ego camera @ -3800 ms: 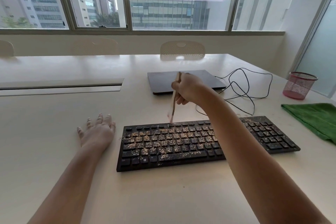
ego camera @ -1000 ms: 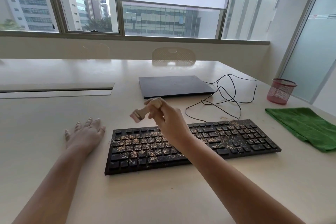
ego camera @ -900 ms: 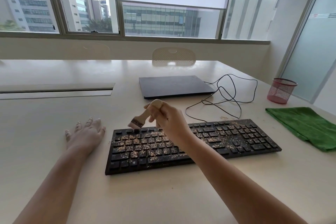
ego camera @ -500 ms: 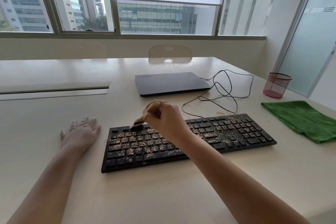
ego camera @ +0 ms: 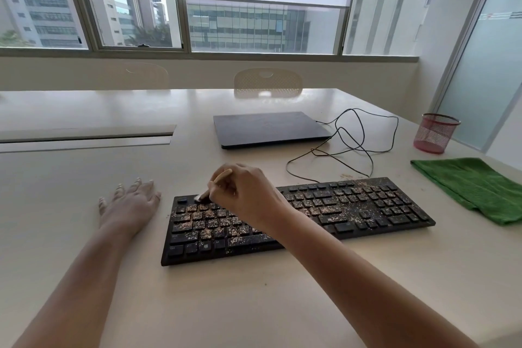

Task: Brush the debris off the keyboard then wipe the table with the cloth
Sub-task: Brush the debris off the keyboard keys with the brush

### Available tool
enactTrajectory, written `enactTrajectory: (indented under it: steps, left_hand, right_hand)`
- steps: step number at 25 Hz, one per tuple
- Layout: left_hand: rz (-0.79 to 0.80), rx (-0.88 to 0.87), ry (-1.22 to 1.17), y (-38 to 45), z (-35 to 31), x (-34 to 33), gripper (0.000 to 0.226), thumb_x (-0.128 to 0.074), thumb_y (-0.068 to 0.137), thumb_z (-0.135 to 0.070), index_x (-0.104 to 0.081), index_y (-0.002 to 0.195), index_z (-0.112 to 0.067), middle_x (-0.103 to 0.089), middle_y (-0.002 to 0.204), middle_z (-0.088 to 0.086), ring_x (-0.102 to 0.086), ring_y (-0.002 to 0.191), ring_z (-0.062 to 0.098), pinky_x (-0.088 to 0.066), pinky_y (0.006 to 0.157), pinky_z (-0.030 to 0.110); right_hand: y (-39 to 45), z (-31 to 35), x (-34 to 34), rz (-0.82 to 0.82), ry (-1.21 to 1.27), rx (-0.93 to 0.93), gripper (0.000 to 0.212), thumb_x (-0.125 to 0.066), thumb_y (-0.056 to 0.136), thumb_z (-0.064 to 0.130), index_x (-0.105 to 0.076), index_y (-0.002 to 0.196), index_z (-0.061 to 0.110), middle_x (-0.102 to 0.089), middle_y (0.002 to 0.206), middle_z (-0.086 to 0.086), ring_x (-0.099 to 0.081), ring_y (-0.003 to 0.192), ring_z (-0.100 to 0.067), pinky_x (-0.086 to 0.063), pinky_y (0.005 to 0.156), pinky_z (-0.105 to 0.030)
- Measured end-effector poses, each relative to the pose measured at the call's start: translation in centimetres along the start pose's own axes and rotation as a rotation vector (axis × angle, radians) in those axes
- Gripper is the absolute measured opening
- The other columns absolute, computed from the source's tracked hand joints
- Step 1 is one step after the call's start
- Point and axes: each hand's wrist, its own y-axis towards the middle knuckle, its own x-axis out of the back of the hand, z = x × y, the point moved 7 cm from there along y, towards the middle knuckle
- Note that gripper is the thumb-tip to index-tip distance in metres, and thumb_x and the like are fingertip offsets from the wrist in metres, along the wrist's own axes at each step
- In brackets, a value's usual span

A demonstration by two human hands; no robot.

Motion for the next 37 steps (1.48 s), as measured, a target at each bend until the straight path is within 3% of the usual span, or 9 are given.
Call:
enactTrajectory:
  steps: [3, 6, 11, 14, 18, 22, 26, 32, 37]
  left_hand:
    - [-0.006, 0.008, 0.008, -0.1, 0.0, 0.0, 0.053, -0.024, 0.099, -0.047, -0.019, 0.149, -0.030, -0.009, 0.158, -0.008, -0.006, 0.146, 0.023, -0.004, 0.116, 0.050]
    - [-0.012, 0.013, 0.003, -0.2, -0.1, 0.0, 0.053, -0.023, 0.099, -0.047, -0.019, 0.149, -0.030, -0.009, 0.158, -0.007, -0.006, 0.146, 0.022, -0.004, 0.116, 0.050]
    - [-0.006, 0.018, 0.012, -0.1, -0.1, -0.1, 0.053, -0.023, 0.099, -0.047, -0.018, 0.149, -0.031, -0.008, 0.158, -0.008, -0.005, 0.146, 0.021, -0.003, 0.116, 0.050]
    - [-0.003, 0.013, 0.010, -0.1, -0.1, -0.1, 0.054, -0.024, 0.099, -0.048, -0.018, 0.150, -0.030, -0.008, 0.158, -0.008, -0.005, 0.146, 0.022, -0.003, 0.116, 0.050]
    - [-0.003, 0.012, 0.012, -0.1, 0.0, -0.1, 0.054, -0.023, 0.099, -0.048, -0.017, 0.150, -0.030, -0.007, 0.158, -0.008, -0.005, 0.146, 0.022, -0.003, 0.116, 0.050]
    - [-0.002, 0.011, 0.007, -0.2, -0.1, 0.0, 0.054, -0.023, 0.099, -0.047, -0.016, 0.150, -0.031, -0.006, 0.158, -0.009, -0.004, 0.147, 0.021, -0.002, 0.116, 0.049]
    - [-0.006, 0.015, -0.006, -0.2, 0.0, 0.0, 0.053, -0.023, 0.099, -0.047, -0.017, 0.150, -0.031, -0.007, 0.158, -0.009, -0.004, 0.147, 0.021, -0.002, 0.116, 0.049]
    - [-0.004, 0.014, -0.006, -0.2, 0.0, -0.1, 0.054, -0.023, 0.099, -0.047, -0.017, 0.150, -0.030, -0.007, 0.158, -0.009, -0.004, 0.147, 0.021, -0.003, 0.116, 0.048]
    - [-0.013, 0.010, 0.001, -0.1, 0.0, 0.0, 0.053, -0.024, 0.099, -0.048, -0.018, 0.149, -0.030, -0.009, 0.158, -0.009, -0.005, 0.146, 0.022, -0.004, 0.116, 0.050]
  right_hand:
    - [0.3, 0.0, 0.1, -0.001, 0.020, -0.020, 0.014, -0.063, 0.085, 0.022, -0.068, 0.089, 0.009, -0.060, 0.078, 0.005, -0.048, 0.056, 0.004, -0.036, 0.054, -0.006]
    - [0.5, -0.1, -0.4, 0.029, -0.010, -0.031, 0.016, -0.063, 0.086, 0.023, -0.068, 0.092, 0.009, -0.064, 0.082, -0.003, -0.052, 0.064, -0.008, -0.036, 0.057, -0.009]
    - [0.5, 0.2, -1.0, 0.032, 0.017, -0.008, 0.016, -0.060, 0.089, 0.024, -0.067, 0.091, 0.009, -0.061, 0.080, 0.005, -0.049, 0.059, 0.001, -0.040, 0.058, -0.008]
    - [0.6, 0.3, -0.6, 0.032, 0.020, -0.021, 0.014, -0.058, 0.090, 0.025, -0.061, 0.080, 0.016, -0.066, 0.078, 0.005, -0.050, 0.053, 0.001, -0.038, 0.052, -0.010]
    - [0.4, 0.3, 0.2, -0.004, 0.032, -0.068, 0.015, -0.058, 0.091, 0.023, -0.065, 0.086, 0.010, -0.049, 0.062, 0.020, -0.050, 0.055, 0.012, -0.035, 0.054, -0.004]
    - [0.2, -0.4, 1.2, -0.080, -0.018, -0.131, 0.013, -0.062, 0.086, 0.022, -0.065, 0.081, 0.011, -0.064, 0.072, 0.004, -0.055, 0.062, -0.003, -0.051, 0.065, -0.022]
    - [0.0, -0.5, 1.4, -0.084, 0.060, -0.147, 0.013, -0.062, 0.086, 0.023, -0.066, 0.079, 0.012, -0.058, 0.064, 0.012, -0.048, 0.051, 0.001, -0.044, 0.054, -0.016]
    - [-0.1, -2.3, 3.7, -0.100, -0.078, -0.255, 0.019, -0.065, 0.080, 0.024, -0.055, 0.063, 0.023, -0.061, 0.061, 0.013, -0.056, 0.058, -0.001, -0.051, 0.061, -0.025]
    - [-0.1, -2.7, 4.5, -0.151, -0.040, -0.280, 0.020, -0.061, 0.082, 0.025, -0.053, 0.063, 0.026, -0.053, 0.045, 0.020, -0.047, 0.044, 0.007, -0.034, 0.045, -0.009]
